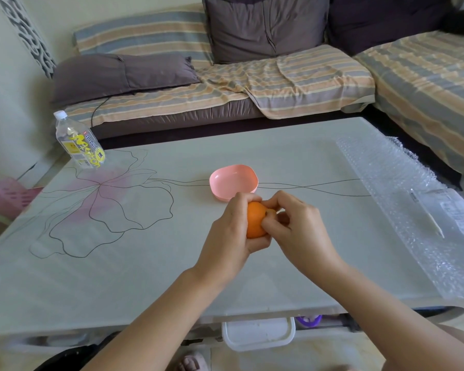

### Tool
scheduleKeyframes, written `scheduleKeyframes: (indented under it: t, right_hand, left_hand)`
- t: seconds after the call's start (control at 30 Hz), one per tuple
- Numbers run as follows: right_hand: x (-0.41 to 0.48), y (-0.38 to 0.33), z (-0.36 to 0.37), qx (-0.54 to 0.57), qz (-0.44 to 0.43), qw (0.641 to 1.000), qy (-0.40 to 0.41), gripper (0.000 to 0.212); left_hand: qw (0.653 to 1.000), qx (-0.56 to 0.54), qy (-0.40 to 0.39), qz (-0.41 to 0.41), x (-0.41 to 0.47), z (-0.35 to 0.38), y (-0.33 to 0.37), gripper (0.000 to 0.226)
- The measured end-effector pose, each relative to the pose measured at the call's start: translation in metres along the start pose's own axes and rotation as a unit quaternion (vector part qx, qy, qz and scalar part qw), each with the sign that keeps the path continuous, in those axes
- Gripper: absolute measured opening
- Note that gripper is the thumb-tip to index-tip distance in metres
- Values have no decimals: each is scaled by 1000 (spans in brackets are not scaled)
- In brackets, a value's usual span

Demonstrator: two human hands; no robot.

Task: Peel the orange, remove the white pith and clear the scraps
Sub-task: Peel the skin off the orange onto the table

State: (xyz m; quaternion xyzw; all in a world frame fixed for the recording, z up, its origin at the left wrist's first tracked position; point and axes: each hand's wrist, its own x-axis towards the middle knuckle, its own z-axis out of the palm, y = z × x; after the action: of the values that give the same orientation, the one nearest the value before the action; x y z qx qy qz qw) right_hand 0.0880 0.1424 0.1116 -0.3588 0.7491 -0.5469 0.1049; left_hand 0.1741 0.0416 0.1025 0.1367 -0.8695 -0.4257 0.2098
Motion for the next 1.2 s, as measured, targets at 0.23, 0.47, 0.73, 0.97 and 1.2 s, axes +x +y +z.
scheduleKeyframes:
  t: [0.23, 0.47, 0.73, 0.97, 1.2]
  right_hand:
    - [0, 2, -1, 19, -7, 1000, 19, 11]
    - [3, 7, -8, 31, -17, 999, 1, 25]
    - [-7, 20, -7, -63, -171, 977, -109, 24]
    - [-7, 21, 4, -106, -177, 977, -54, 26]
    - [-7, 17, 5, -33, -175, 984, -2, 22]
  left_hand:
    - [999, -13, 29, 11, 3, 6, -2, 55]
    - [997, -16, -72, -13, 10, -6, -6, 53]
    - [979, 5, -149, -139, 2, -28, -12, 37]
    - [986, 86, -93, -110, -5, -22, -12, 37]
    - [993, 48, -57, -89, -10, -19, -6, 42]
